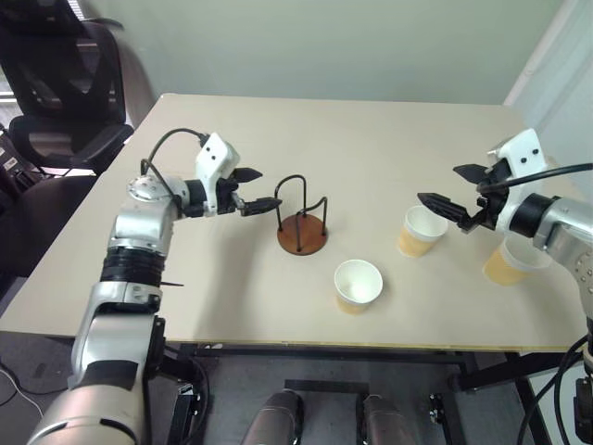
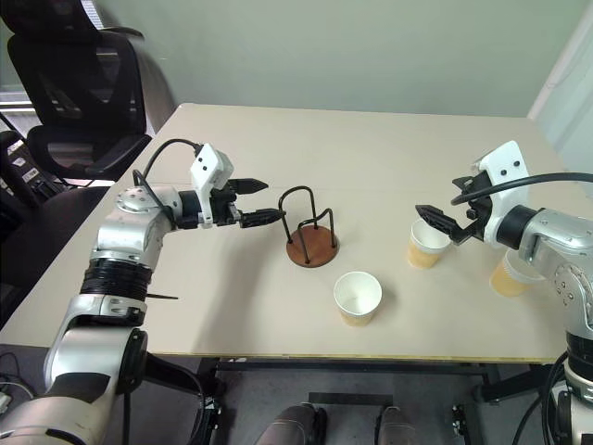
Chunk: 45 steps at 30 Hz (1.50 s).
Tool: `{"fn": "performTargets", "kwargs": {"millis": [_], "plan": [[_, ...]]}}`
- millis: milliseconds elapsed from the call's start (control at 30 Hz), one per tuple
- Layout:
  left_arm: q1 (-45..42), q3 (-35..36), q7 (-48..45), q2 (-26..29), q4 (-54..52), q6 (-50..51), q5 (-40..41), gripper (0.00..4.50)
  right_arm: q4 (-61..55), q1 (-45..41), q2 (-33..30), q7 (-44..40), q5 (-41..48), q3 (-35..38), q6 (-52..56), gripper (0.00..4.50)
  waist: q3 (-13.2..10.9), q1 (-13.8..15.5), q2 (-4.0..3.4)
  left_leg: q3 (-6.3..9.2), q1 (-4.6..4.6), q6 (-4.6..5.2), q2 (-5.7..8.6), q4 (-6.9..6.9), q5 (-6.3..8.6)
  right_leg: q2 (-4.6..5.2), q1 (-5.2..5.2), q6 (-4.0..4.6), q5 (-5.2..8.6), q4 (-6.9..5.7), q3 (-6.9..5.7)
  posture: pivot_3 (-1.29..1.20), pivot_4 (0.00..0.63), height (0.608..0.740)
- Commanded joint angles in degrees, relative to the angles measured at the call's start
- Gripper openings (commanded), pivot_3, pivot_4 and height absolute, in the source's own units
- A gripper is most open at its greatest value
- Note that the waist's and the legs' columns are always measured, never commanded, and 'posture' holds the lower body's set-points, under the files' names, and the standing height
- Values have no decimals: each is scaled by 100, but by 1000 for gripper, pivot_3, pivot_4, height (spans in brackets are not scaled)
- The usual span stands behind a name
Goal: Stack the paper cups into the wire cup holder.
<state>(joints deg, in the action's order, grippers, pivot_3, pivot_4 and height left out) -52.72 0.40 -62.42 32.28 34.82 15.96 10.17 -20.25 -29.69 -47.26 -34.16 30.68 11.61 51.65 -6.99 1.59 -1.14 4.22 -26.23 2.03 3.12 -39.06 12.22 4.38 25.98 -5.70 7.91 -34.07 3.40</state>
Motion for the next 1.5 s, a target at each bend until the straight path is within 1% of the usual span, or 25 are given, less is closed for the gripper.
{"fn": "performTargets", "kwargs": {"millis": [33,533,567,633,933,967,1167,1333,1500], "plan": [[-161,145,22,-55,148,-198,124,4500,-180,-29,-73,-13,7,106,-55,4479,0,-2,0,0,0,0,0,0,0,0,0,-8,-5,0,0,0,150,740],[-148,-18,-222,-263,702,-402,19,4500,-227,-9,-86,12,0,132,-37,4479,0,0,0,0,0,0,0,1,0,-1,0,-9,-6,1,0,0,150,740],[-151,-29,-218,-287,772,-447,-4,4117,-225,-7,-78,19,-5,130,-42,4500,0,0,0,0,0,0,0,1,0,-1,0,-9,-6,2,0,0,150,740],[-175,-40,-153,-348,966,-593,-72,3551,-230,4,-63,35,-17,126,-52,4500,0,1,0,0,0,0,0,0,1,0,-1,-9,-6,2,0,0,150,740],[-413,-146,311,-727,2213,-1576,-461,197,-278,73,30,137,-26,114,-62,4500,0,4,0,0,0,0,1,0,0,0,-1,-23,-14,2,0,0,150,740],[-435,-166,346,-757,2310,-1670,-506,55,-288,84,43,155,-29,118,-59,4500,0,3,0,0,0,0,0,0,0,-1,-1,-24,-15,2,0,0,150,740],[-526,-122,303,-847,2579,-1909,-562,55,-347,173,78,220,-47,154,-58,4500,0,5,0,0,7,3,3,0,-1,-1,-8,-23,-14,1,-2,0,150,740],[-536,-95,-33,-862,2559,-1944,-496,55,-373,212,74,233,-63,153,-55,4500,0,5,0,-1,8,5,4,0,-1,-2,-8,-18,-11,1,-2,0,150,740],[-772,-116,-466,-973,2610,-1939,-472,55,-350,187,53,212,-80,141,-61,4500,0,12,0,-1,7,6,4,0,-1,-2,-8,-17,-11,2,-2,0,150,740]]}}
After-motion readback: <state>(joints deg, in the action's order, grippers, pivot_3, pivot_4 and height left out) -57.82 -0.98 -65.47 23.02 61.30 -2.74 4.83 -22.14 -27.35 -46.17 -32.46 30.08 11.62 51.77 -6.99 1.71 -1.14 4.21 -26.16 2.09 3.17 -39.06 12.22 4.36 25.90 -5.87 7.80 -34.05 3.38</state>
